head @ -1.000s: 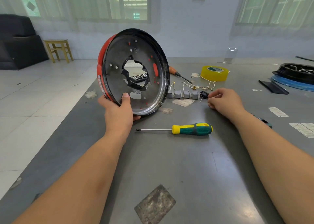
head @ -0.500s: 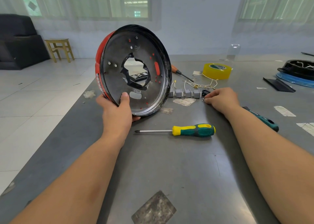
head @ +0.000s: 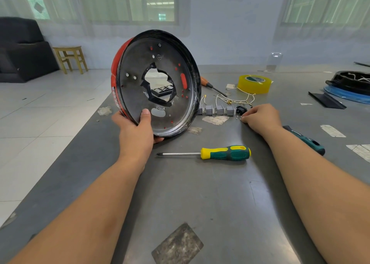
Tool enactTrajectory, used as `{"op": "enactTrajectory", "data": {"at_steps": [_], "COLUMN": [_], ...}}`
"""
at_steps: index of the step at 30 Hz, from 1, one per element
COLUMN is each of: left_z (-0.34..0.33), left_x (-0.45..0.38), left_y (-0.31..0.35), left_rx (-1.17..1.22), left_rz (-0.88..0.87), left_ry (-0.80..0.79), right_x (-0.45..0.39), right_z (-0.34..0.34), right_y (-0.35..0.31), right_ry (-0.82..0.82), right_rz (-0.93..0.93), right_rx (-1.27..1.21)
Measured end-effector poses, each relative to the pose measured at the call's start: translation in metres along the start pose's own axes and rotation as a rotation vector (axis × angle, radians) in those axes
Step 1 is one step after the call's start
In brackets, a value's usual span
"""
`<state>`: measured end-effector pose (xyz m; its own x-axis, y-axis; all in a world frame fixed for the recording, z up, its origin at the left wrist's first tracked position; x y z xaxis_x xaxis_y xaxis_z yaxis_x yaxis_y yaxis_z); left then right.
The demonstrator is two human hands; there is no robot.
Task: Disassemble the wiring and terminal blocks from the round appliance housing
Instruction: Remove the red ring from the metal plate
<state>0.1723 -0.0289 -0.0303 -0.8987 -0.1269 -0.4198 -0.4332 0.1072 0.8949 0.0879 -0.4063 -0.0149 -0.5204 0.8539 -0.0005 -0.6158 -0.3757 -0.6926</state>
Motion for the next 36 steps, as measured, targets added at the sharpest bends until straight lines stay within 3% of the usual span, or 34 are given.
{"op": "enactTrajectory", "data": {"at_steps": [9, 15, 22, 26, 31, 36], "left_z": [-0.001, 0.000, -0.004, -0.009, -0.012, -0.022], "left_x": [-0.001, 0.001, 0.006, 0.009, 0.013, 0.018], "left_y": [-0.001, 0.000, 0.005, 0.009, 0.017, 0.025], "left_rx": [0.028, 0.161, 0.268, 0.300, 0.350, 0.219], "left_rz": [0.022, 0.140, 0.221, 0.239, 0.233, 0.159], "left_ry": [0.003, 0.011, -0.069, -0.143, -0.162, -0.330], "right_x": [0.012, 0.054, 0.093, 0.095, 0.095, 0.114], "right_z": [0.000, 0.023, -0.001, -0.006, -0.013, -0.033], "right_y": [-0.006, -0.033, -0.075, -0.075, -0.071, -0.081], "right_ry": [0.050, 0.166, -0.301, -0.367, -0.480, -0.683], "right_rz": [0.082, 0.331, 0.301, 0.161, -0.018, -0.211], "right_rx": [-0.039, -0.237, -0.394, -0.350, -0.604, -0.915]}}
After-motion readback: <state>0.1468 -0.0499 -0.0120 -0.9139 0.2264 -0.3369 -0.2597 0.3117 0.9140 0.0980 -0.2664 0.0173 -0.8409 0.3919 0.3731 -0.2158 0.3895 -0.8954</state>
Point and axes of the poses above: each hand's wrist, its own x-axis away from the middle knuckle, its own z-axis out of the back of the hand, y = z × x, the point moved 7 cm from there along -x, towards the middle knuckle, and after that the axes turned 15 degrees about -z, right-handed, at the moved point
